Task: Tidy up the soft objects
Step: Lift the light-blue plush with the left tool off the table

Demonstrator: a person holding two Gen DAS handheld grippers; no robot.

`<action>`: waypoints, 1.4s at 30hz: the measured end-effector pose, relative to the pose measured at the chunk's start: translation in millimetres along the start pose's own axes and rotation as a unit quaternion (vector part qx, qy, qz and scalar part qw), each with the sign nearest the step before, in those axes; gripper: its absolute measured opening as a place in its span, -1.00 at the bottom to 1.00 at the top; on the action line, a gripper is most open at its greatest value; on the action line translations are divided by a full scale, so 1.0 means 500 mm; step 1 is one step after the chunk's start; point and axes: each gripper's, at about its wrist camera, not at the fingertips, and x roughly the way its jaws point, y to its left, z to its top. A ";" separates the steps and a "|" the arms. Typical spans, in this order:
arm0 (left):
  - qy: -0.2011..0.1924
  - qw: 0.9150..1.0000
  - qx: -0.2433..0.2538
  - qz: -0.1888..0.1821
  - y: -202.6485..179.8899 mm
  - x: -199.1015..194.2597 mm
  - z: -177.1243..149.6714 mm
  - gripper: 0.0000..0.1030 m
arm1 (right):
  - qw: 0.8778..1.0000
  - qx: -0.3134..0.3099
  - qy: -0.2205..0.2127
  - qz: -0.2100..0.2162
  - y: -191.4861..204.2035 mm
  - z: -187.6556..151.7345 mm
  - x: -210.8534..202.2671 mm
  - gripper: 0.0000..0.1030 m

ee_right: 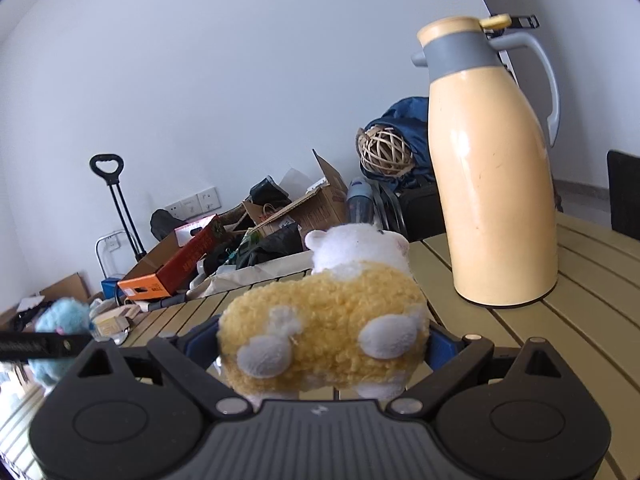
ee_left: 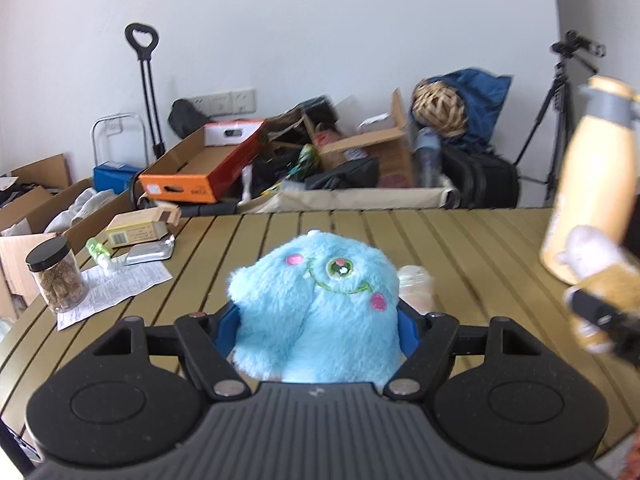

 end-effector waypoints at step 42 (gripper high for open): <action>-0.022 0.997 -0.007 -0.078 0.028 -0.340 -0.271 0.44 | 0.996 -0.066 0.042 0.032 0.099 -0.171 -0.375 0.90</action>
